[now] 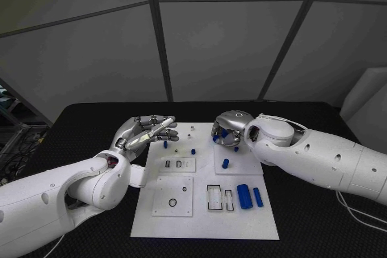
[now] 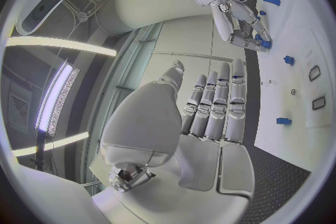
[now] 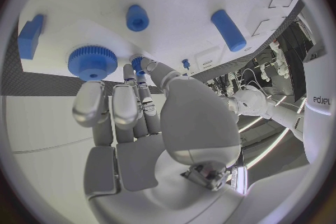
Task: Assemble the parts on the task board
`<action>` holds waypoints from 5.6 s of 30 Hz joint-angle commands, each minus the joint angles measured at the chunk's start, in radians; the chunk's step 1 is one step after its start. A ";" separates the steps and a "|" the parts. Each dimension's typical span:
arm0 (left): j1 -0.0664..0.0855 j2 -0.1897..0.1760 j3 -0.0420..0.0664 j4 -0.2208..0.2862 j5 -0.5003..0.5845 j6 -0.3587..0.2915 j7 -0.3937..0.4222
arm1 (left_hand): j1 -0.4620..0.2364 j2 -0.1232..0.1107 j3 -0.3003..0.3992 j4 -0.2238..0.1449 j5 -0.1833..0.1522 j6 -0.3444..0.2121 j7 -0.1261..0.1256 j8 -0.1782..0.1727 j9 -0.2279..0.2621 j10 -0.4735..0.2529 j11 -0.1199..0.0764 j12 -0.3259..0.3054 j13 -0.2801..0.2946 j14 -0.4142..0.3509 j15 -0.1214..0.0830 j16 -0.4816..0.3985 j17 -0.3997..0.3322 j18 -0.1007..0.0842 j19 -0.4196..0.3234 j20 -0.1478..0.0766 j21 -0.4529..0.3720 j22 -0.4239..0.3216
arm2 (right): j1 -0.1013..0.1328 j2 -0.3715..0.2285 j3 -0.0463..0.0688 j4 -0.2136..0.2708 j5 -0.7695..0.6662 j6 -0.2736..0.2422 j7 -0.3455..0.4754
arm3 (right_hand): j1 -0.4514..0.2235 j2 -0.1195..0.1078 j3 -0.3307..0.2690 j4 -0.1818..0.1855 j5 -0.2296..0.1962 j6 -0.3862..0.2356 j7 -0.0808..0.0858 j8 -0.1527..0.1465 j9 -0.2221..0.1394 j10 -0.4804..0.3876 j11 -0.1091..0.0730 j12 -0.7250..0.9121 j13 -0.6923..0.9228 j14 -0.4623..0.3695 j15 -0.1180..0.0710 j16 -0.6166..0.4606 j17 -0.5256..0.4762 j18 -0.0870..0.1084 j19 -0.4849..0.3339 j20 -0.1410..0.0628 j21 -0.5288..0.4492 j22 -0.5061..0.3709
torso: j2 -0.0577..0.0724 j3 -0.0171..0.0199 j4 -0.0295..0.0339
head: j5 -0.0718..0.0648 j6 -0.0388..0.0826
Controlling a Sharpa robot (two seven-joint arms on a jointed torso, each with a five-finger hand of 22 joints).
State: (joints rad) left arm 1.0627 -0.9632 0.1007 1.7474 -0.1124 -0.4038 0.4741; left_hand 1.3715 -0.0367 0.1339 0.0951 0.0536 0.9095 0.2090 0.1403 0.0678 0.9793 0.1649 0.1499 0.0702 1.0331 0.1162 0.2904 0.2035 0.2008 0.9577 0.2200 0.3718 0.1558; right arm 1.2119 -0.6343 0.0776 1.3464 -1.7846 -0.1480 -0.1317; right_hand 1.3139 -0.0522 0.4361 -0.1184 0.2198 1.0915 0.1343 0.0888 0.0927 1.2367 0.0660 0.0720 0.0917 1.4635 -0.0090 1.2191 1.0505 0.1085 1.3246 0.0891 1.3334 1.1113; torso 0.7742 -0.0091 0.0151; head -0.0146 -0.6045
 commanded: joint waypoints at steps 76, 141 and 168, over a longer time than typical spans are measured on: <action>0.007 0.010 0.002 -0.017 -0.007 0.029 -0.006 | -0.008 0.015 -0.009 0.003 -0.001 -0.001 0.006 -0.011 -0.002 -0.016 0.005 -0.013 -0.003 -0.011 0.003 0.006 0.004 -0.019 0.005 0.000 0.007 0.001 | 0.009 0.263 0.001 -0.252 -0.023 -0.139 -0.068 | 0.003 -0.022 0.025 0.014 -0.008 -0.001 0.007 -0.012 0.008 -0.020 0.010 -0.011 0.001 0.031 0.002 0.024 0.014 -0.020 0.000 0.007 0.017 0.014 | 0.008 -0.0011 0.0035 | 0.018 0.004; 0.010 0.009 0.002 -0.063 -0.007 0.050 -0.009 | -0.008 0.016 -0.011 0.003 -0.001 -0.002 0.006 -0.013 -0.002 -0.017 0.006 -0.015 -0.003 -0.014 0.003 0.007 0.005 -0.020 0.004 0.000 0.007 0.001 | 0.012 -0.104 0.026 0.009 0.368 -0.067 -0.086 | 0.008 -0.076 -0.259 0.186 0.042 -0.215 0.025 0.007 0.000 -0.030 0.001 0.824 0.771 0.055 -0.002 0.188 0.209 -0.055 0.098 0.008 0.120 0.207 | -0.013 0.0109 -0.0346 | 0.016 0.006; 0.010 0.018 0.002 -0.065 -0.007 0.054 -0.010 | -0.007 0.017 -0.011 0.002 -0.001 -0.001 0.005 -0.013 -0.001 -0.017 0.005 -0.016 -0.003 -0.014 0.003 0.007 0.006 -0.020 0.004 0.000 0.007 0.001 | 0.012 -0.008 0.025 -0.094 0.303 -0.019 -0.123 | 0.033 -0.065 -0.261 0.189 0.037 -0.221 0.027 0.016 0.003 -0.022 0.003 0.874 0.824 0.057 0.000 0.200 0.226 -0.058 0.105 0.011 0.128 0.222 | -0.014 0.0129 -0.0342 | 0.018 -0.006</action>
State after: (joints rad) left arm 1.0710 -0.9468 0.1015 1.6807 -0.1135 -0.3635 0.4579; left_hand 1.3635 -0.0287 0.1256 0.0977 0.0536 0.9095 0.2089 0.1327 0.0675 0.9687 0.1685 0.1378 0.0691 1.0257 0.1162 0.2943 0.2074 0.2008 0.9576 0.2201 0.3757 0.1552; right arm 1.2221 -0.6441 0.1024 1.2557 -1.4654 -0.1864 -0.2424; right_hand 1.3362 -0.1141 0.1782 0.0692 0.2614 0.8749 0.1612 0.1012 0.0947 1.2127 0.0679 0.9431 0.9141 1.4632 -0.0161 1.4156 1.2751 0.0618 1.4227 0.0983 1.4550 1.3078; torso 0.7603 0.0036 -0.0196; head 0.0028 -0.6102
